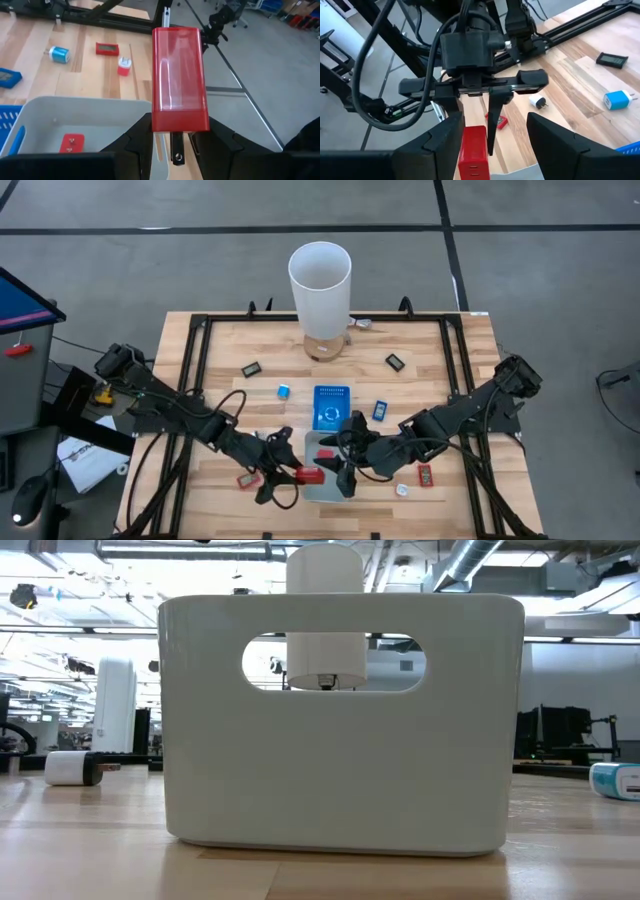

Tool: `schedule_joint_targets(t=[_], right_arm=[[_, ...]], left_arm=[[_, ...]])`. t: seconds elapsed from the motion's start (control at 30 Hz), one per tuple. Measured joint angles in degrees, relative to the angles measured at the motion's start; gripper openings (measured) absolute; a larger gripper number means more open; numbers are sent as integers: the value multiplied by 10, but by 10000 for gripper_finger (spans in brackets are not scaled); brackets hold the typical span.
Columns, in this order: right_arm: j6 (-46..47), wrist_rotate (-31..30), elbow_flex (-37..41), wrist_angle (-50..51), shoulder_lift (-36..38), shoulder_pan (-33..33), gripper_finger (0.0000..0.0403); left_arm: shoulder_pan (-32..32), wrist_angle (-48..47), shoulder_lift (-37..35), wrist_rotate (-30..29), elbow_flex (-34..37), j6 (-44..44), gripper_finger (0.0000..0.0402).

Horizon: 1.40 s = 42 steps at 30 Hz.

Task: Pick & Place Office items
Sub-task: Put the red charger adapter into the gray bin

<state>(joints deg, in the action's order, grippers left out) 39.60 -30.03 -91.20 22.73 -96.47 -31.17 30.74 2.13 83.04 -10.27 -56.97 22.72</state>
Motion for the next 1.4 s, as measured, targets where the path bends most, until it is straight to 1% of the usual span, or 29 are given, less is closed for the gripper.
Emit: schedule_joint_targets(t=[0.3, 0.6, 0.7, 0.97, 1.03, 1.17, 1.4], right_arm=[[-17, 13, 0, 7, -4, 6, 214], [-8, 14, 0, 34, -4, 4, 214], [-8, 13, 0, 35, -4, 1, 214], [-4, 3, 0, 32, -4, -7, 214], [-4, 1, 0, 30, -4, -7, 214], [-6, 2, 0, 23, -4, -7, 214], [-6, 1, 0, 18, -5, -8, 214]], left_arm=[[-28, 4, 3, 0, -22, 0, 113], [-35, 11, -2, -2, -32, -2, 113], [-35, 5, -12, -4, -32, 0, 113], [-35, 4, -72, -44, -32, -13, 113], [-35, -14, -84, -46, -32, -14, 113], [-27, -70, -83, -51, -31, -5, 113], [-15, -76, -59, -47, -32, 1, 113]])
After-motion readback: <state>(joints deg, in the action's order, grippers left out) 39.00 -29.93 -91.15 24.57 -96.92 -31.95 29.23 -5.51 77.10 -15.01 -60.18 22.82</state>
